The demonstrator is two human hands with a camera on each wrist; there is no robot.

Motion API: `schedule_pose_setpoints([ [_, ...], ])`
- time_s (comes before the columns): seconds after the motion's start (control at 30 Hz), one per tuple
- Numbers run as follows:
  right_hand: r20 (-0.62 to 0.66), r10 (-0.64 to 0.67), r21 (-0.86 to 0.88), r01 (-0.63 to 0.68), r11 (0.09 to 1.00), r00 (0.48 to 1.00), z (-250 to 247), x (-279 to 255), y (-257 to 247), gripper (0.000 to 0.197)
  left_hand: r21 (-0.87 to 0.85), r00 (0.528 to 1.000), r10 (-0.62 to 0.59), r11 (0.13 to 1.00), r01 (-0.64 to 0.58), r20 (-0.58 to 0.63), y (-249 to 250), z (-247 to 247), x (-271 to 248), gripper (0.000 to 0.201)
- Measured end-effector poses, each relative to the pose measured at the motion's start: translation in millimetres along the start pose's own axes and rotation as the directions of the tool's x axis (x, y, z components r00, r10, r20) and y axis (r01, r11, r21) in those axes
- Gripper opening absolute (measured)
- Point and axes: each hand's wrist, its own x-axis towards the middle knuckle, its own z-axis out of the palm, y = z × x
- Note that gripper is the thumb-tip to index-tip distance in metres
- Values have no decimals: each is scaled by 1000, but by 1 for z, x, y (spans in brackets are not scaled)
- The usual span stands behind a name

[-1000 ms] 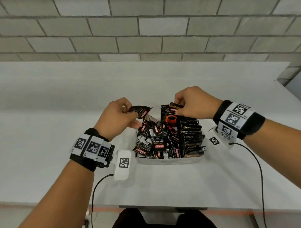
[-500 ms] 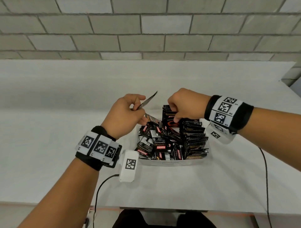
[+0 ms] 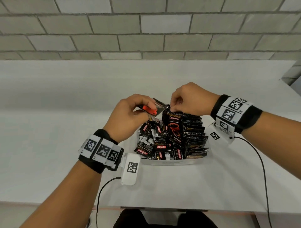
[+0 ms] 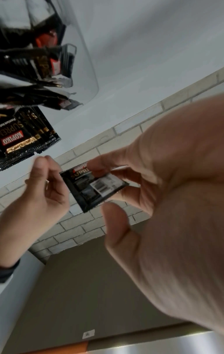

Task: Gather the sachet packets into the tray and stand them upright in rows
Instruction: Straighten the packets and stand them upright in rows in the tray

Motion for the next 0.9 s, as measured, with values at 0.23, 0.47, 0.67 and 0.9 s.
schedule_pose_setpoints([
  [0.23,9,30,574,-30,818,1000,-20,-17,-19,29,-31,999,41,999,-42,-12,1,5,6,23],
  [0.47,-42,114,373,-90,924,993,-24,-25,-11,7,284,994,-106,954,97,19,9,3,15,26],
  [0.67,11,46,-39,-45,998,999,0,-23,-10,12,569,795,-270,815,-111,543,29,17,26,14],
  [0.9,98,75,-264,-47,963,992,18,-7,-10,12,772,569,-523,419,-477,635,13,70,41,89],
])
